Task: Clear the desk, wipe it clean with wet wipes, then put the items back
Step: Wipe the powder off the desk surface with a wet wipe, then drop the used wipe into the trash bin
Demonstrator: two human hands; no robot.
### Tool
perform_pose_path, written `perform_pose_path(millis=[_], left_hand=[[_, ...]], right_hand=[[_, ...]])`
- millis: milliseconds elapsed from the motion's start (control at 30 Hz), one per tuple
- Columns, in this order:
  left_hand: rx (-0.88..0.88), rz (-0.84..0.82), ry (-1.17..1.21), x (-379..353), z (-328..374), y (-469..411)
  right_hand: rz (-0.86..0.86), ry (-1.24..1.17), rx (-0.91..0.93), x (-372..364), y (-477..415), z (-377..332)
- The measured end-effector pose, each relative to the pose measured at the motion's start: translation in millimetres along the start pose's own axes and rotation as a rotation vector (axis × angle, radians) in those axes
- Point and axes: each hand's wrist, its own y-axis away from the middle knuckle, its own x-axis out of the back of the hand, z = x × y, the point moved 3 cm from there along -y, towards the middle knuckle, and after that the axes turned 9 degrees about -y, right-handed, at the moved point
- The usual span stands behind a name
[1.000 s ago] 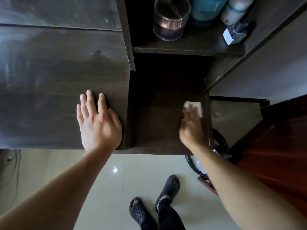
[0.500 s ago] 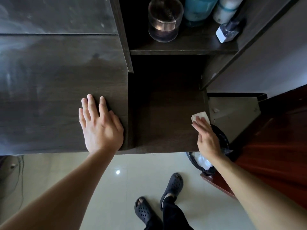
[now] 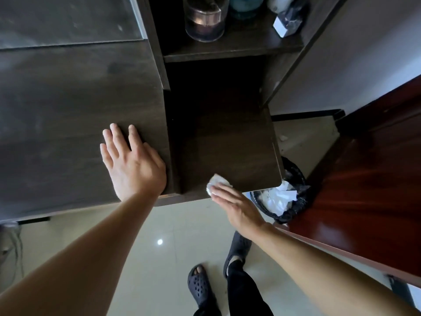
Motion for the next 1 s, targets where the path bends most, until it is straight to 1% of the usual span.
perform_pose_path(millis=[100, 167, 233, 300, 367, 400, 500, 533, 567, 600, 667, 733, 800, 833, 900, 1000], left_hand=[[-0.001, -0.009, 0.005, -0.5, -0.1, -0.2], [-0.012, -0.003, 0.001, -0.9, 0.2, -0.2], [-0.012, -0.001, -0.005, -1.8, 0.6, -0.5], [-0.010, 0.001, -0.011, -1.8, 0.5, -0.7], [-0.013, 0.005, -0.016, -0.7, -0.2, -1.4], [-0.017, 0.005, -0.016, -0.4, -0.1, -1.2], [-0.031, 0.017, -0.006, 1.4, 1.5, 0.3], [-0.042, 0.028, -0.003, 2.8, 1.9, 0.9], [-0.057, 0.040, 0.004, 4.0, 2.3, 1.7], [-0.082, 0.048, 0.016, 5.6, 3.4, 2.9], [-0.171, 0.050, 0.056, 9.1, 13.5, 9.9], [-0.327, 0.041, 0.111, 10.1, 39.8, 30.9], [-0.506, 0.008, 0.161, 4.3, 78.8, 64.7], [-0.576, -0.024, 0.179, -2.0, 100.0, 81.6], [-0.660, -0.118, 0.198, -20.7, 138.2, 107.5], [-0.683, -0.221, 0.162, -59.5, 176.7, 118.3]], right_hand=[[0.187, 0.047, -0.164, 41.3, 41.2, 53.5], [0.254, 0.112, -0.280, 63.2, 55.1, 86.7], [0.310, 0.170, -0.320, 71.5, 51.8, 101.4], [0.413, 0.204, -0.347, 67.0, 41.4, 94.1], [0.519, 0.157, -0.410, 53.2, 37.3, 75.4], [0.530, 0.128, -0.422, 42.8, 39.5, 62.2], [0.451, -0.016, -0.337, 13.2, 60.5, 24.4], [0.430, -0.065, -0.353, 6.0, 73.0, 20.4], [0.427, -0.110, -0.403, 1.7, 87.5, 20.9], [0.444, -0.157, -0.515, 1.2, 103.4, 25.0], [0.500, -0.217, -0.812, 6.4, 134.7, 41.7], [0.557, -0.329, -1.091, 13.9, 162.6, 66.8], [0.591, -0.413, -1.267, 20.9, 183.4, 96.1], [0.598, -0.444, -1.311, 24.8, 188.4, 109.8], [0.640, -0.515, -1.393, 26.7, 195.8, 141.6], [0.752, -0.606, -1.472, 33.4, 188.2, 178.7]])
